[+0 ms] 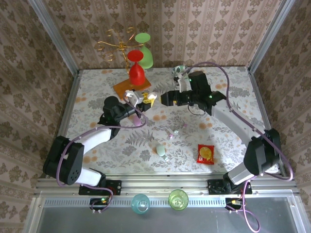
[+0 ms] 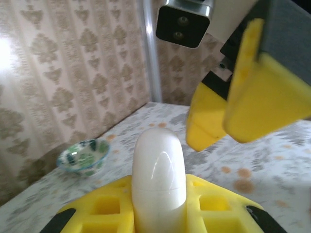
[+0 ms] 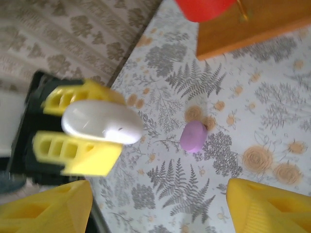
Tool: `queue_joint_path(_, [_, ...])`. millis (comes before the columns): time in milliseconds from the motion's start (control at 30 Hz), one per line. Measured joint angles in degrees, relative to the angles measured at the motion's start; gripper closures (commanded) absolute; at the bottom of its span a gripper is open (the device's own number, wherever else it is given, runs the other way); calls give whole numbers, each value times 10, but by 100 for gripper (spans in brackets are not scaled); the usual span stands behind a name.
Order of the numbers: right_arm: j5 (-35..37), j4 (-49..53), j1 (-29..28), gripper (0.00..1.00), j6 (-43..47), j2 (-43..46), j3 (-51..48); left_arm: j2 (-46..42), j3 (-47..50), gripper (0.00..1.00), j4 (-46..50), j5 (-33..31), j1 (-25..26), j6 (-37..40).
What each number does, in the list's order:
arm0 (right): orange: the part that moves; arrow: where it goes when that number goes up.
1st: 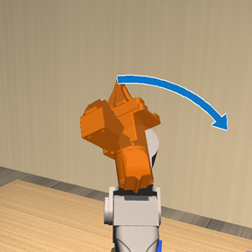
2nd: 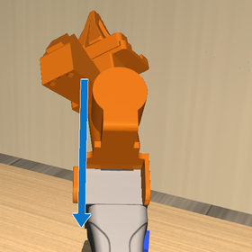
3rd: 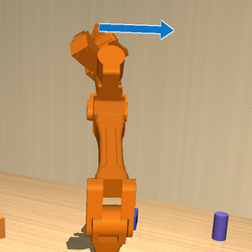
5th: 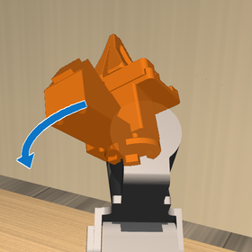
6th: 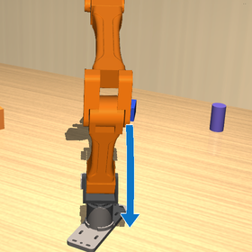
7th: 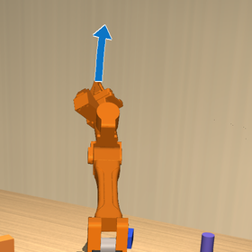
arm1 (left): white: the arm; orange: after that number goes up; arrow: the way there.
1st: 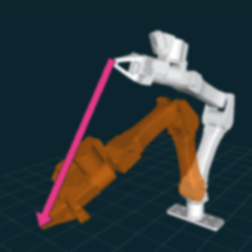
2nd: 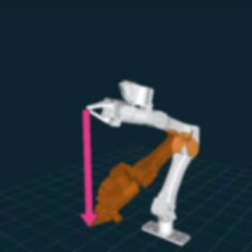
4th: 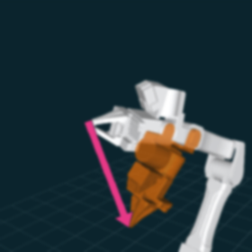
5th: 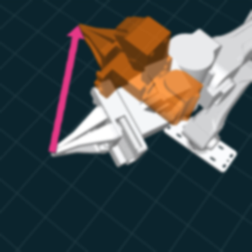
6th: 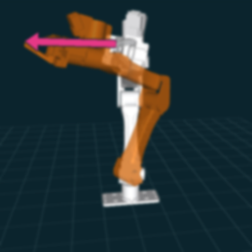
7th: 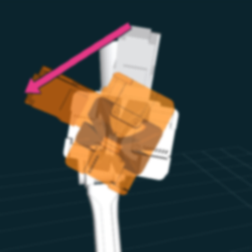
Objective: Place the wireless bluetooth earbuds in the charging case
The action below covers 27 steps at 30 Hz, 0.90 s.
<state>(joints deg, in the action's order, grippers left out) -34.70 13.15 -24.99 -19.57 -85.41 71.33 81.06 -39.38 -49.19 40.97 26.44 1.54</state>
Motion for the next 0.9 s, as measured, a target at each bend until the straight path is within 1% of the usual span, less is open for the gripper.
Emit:
queue_joint_path(100, [-21,-35,0,30,88,43,-48,0,-7,100,0,81,2,-38])
queue_joint_path(200, [-51,-47,0,40,173,52,-60,-2,-7,100,4,145,2,-65])
queue_joint_path(333, [-88,-39,0,47,258,52,-57,-12,-7,100,7,193,2,-87])
queue_joint_path(533, [-129,2,-3,61,329,40,-19,-15,-14,100,6,221,1,-110])
queue_joint_path(733, [-151,21,-14,62,356,15,2,-12,-20,100,3,234,-1,-129])
queue_joint_path(833, [-163,28,-15,75,363,6,7,-8,-21,100,1,237,-3,-136])
queue_joint_path(900, [-168,38,-15,80,372,3,10,-4,-22,100,0,241,-3,-140])
